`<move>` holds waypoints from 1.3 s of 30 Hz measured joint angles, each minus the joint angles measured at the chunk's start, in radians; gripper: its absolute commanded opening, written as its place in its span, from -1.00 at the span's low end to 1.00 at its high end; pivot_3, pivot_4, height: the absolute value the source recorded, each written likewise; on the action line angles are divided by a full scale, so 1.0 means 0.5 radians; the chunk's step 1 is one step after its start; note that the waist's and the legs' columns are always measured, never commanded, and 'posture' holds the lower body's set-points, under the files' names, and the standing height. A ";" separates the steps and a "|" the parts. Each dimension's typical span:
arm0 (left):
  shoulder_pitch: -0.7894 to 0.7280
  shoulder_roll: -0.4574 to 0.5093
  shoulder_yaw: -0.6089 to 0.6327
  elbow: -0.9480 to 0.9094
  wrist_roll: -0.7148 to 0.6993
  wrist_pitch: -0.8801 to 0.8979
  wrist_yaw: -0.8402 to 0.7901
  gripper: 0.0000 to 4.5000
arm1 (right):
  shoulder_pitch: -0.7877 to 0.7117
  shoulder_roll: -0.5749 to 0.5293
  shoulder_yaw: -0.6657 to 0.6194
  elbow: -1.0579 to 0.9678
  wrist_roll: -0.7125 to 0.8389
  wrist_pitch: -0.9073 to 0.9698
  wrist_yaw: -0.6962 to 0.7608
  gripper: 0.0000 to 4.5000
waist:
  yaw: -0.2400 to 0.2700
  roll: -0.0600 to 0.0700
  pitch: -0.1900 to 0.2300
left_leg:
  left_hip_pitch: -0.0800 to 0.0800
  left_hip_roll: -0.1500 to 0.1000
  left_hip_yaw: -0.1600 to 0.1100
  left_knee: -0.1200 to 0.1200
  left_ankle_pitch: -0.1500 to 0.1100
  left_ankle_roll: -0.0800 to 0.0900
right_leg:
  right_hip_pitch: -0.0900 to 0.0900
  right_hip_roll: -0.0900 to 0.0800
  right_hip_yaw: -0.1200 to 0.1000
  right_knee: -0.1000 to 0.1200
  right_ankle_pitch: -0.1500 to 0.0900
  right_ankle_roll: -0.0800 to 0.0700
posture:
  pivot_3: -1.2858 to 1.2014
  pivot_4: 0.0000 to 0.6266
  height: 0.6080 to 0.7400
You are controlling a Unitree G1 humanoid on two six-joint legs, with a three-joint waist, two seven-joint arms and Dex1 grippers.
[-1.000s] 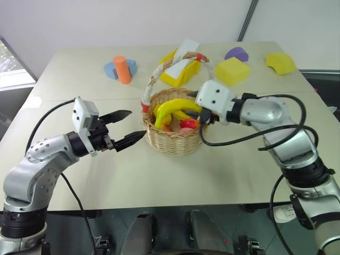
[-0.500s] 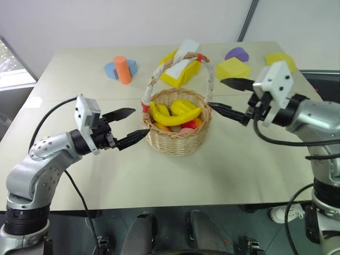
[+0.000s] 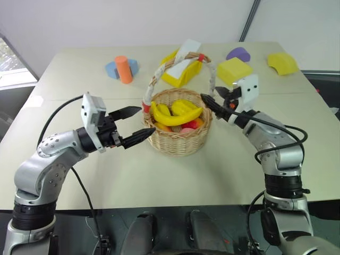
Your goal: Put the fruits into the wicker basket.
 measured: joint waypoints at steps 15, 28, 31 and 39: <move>0.003 -0.019 -0.013 -0.021 0.003 -0.002 0.009 1.00 | 0.093 -0.244 -0.388 -0.037 0.009 -0.080 -0.172 -0.97 | 0.015 0.000 0.000 | -0.002 -0.004 -0.001 0.000 0.000 0.000 | 0.001 -0.003 0.000 -0.001 0.000 0.000 | 0.03 -0.52 1.00; -0.096 -0.083 -0.156 0.052 0.072 -0.037 -0.021 1.00 | 0.040 -0.484 -0.785 0.673 -0.208 -0.438 -0.561 -0.47 | -0.055 0.003 0.001 | 0.003 0.002 0.008 0.000 0.000 0.001 | 0.000 0.005 0.006 0.003 0.000 0.000 | 0.03 -0.52 1.00; -0.095 -0.083 -0.156 0.052 0.077 -0.037 -0.020 1.00 | 0.017 -0.489 -0.786 0.679 -0.207 -0.471 -0.571 0.25 | -0.054 0.003 0.001 | 0.003 0.002 0.008 0.000 0.000 0.001 | 0.001 0.005 0.006 0.003 0.000 0.000 | 0.03 -0.52 1.00; -0.063 -0.061 -0.151 0.094 0.166 -0.064 -0.003 1.00 | 0.301 -0.670 -0.811 0.429 -0.225 -0.444 -0.470 0.67 | -0.008 0.003 0.001 | 0.002 0.001 0.007 0.000 -0.001 0.003 | 0.001 0.005 0.006 0.001 0.000 0.000 | 0.03 -0.52 1.00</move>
